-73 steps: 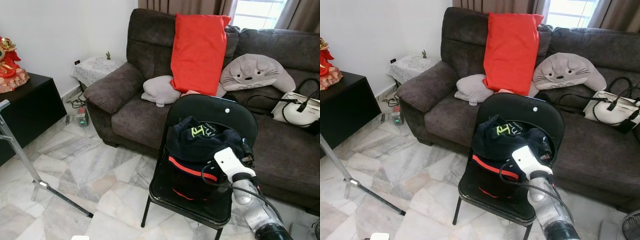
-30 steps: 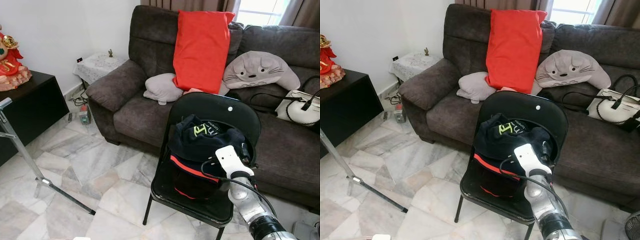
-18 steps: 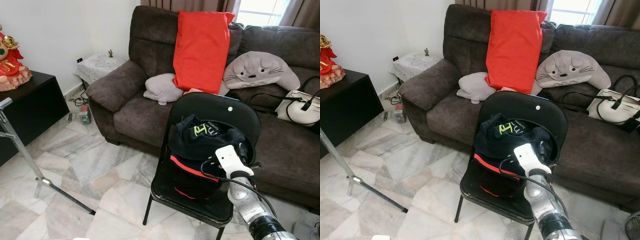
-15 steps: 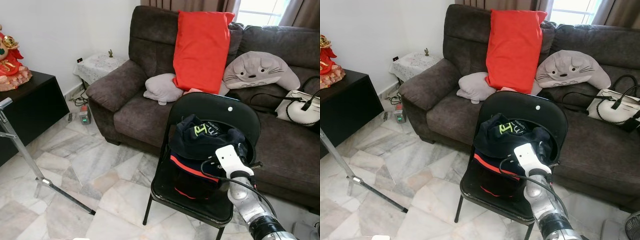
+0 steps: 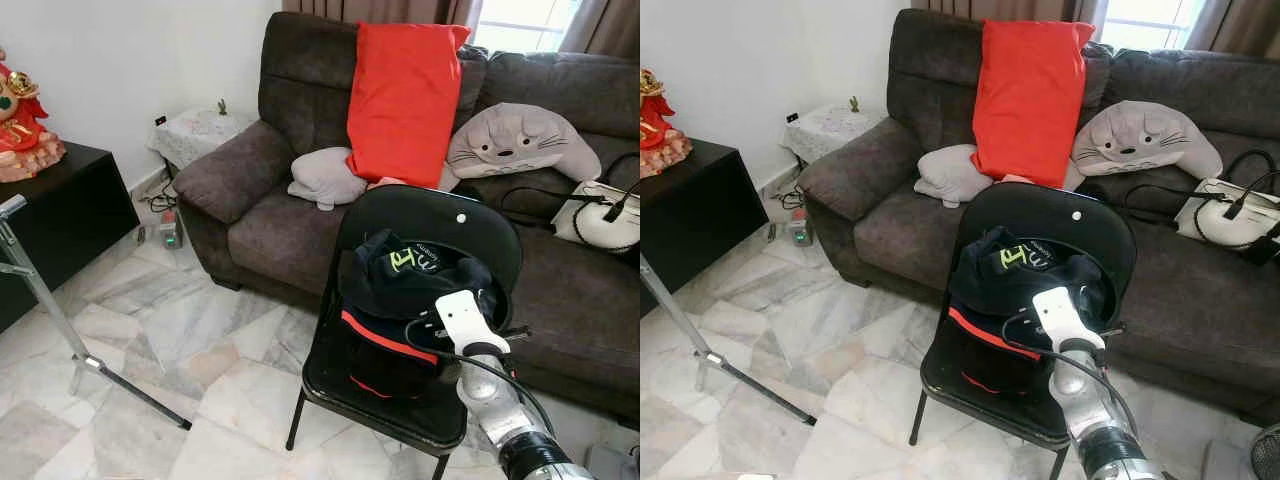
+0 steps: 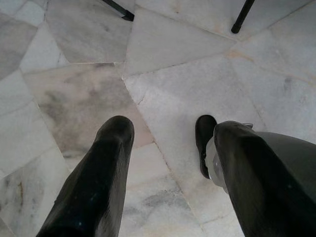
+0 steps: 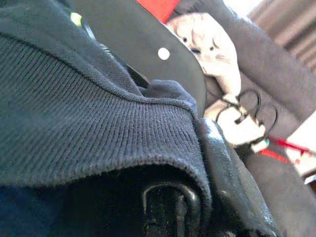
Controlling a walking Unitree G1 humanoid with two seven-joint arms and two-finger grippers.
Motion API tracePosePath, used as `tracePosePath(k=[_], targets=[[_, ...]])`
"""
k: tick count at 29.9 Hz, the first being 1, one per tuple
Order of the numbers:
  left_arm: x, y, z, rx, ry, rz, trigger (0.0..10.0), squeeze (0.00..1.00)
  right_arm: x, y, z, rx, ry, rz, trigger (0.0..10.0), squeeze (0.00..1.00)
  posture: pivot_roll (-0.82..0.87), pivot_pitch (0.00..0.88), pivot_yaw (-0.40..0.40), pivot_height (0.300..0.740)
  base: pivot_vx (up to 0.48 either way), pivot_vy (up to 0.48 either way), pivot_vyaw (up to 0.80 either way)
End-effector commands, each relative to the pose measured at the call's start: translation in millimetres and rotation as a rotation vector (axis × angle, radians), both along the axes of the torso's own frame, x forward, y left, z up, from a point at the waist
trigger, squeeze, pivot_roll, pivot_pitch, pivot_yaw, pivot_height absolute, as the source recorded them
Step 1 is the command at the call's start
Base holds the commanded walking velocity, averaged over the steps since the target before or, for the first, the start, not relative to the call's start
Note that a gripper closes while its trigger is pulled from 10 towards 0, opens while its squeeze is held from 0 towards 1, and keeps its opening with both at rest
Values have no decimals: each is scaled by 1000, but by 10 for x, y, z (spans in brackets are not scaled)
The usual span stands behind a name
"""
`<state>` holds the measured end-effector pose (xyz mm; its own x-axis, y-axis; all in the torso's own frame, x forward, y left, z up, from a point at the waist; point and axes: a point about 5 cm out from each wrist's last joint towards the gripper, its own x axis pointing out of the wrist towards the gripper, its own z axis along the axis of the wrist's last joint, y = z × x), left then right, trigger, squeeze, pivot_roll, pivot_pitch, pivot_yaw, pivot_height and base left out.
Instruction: Hang hanger
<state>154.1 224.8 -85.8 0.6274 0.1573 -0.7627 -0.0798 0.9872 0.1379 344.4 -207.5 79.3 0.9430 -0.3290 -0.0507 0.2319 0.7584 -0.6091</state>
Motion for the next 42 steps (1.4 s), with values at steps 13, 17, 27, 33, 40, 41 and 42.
tracePosePath(k=[13,17,27,33,40,41,42], targets=[[-31,-38,-28,0,28,-7,10000,0,212,-97,769,69,-365,-41,0,0,74,0,16,740,0,0,0],[-19,-49,-24,0,21,-9,10000,0,245,-109,928,110,-415,-50,0,0,71,0,16,740,0,0,0],[-28,-35,-21,-1,14,-14,10000,0,239,-132,792,343,-327,-132,10000,0,73,9,15,740,0,0,0],[-29,-32,-20,0,15,-15,10000,0,221,-87,761,369,-311,-115,10000,0,68,10,16,740,0,0,0],[-1,-48,-13,4,9,-15,10000,0,235,-45,804,363,-322,-62,10000,0,70,19,16,740,0,0,495],[0,-51,-13,4,9,-15,10000,0,233,-41,812,359,-323,-59,10000,0,70,19,16,740,0,0,800],[5,-54,-12,4,8,-14,10000,0,231,-43,826,341,-325,-57,10000,0,73,20,15,740,0,0,800]])
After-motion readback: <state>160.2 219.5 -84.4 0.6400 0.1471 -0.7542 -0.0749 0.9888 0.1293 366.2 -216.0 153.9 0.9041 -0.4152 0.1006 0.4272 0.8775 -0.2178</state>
